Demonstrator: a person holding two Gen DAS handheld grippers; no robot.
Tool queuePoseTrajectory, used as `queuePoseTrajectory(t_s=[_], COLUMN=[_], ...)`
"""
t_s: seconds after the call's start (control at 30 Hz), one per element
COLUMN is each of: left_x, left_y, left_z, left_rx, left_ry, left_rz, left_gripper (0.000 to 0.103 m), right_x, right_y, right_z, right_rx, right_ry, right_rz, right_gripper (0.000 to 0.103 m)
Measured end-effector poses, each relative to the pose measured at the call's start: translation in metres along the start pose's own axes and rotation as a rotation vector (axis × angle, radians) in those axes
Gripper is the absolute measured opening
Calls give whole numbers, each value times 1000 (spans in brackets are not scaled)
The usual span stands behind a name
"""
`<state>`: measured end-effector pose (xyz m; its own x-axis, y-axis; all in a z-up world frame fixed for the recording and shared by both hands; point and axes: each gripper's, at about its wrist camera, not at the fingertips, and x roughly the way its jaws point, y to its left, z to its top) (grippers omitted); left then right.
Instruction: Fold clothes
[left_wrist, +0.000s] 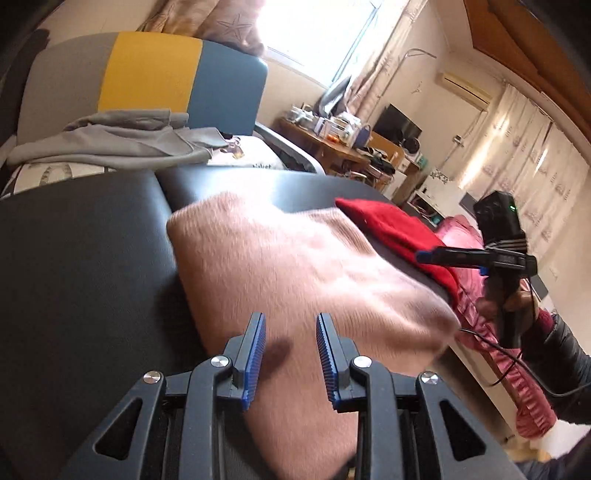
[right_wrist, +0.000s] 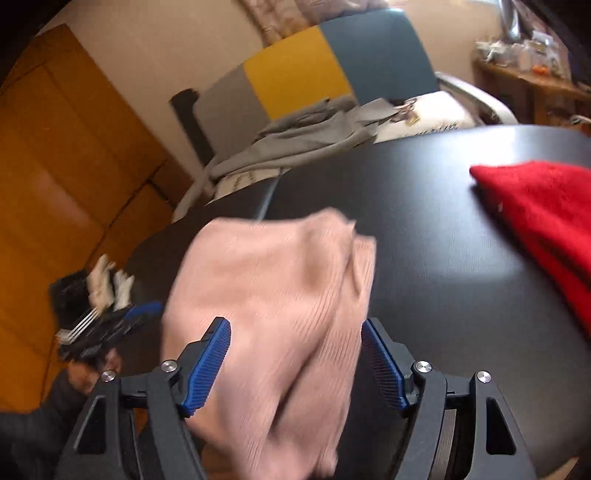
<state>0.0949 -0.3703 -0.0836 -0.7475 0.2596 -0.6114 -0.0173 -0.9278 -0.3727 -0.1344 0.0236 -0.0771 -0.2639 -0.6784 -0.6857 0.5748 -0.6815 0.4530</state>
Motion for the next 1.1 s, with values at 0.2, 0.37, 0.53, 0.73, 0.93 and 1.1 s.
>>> queuePoseTrajectory(t_s=[0.2, 0.37, 0.53, 0.73, 0.93, 1.1], left_x=[22, 35, 70, 70, 33, 4], left_y=[-24, -48, -61, -56, -51, -23], left_z=[7, -1, -31, -43, -17, 26], left_rx=[107, 204, 251, 139, 82, 83], left_ry=[19, 51, 223, 173, 33, -80], left_rz=[-35, -84, -114, -103, -103, -19], left_gripper=[28, 28, 28, 28, 28, 29], right_x=[61, 62, 65, 69, 50, 21], right_y=[-22, 9, -7, -28, -12, 33], right_z=[27, 30, 12, -2, 8, 16], right_rx=[108, -68, -116, -16, -60, -142], right_ry=[56, 75, 93, 43, 45, 4], right_rz=[4, -125, -315, -241, -282, -322], right_gripper=[52, 13, 13, 15, 40, 40])
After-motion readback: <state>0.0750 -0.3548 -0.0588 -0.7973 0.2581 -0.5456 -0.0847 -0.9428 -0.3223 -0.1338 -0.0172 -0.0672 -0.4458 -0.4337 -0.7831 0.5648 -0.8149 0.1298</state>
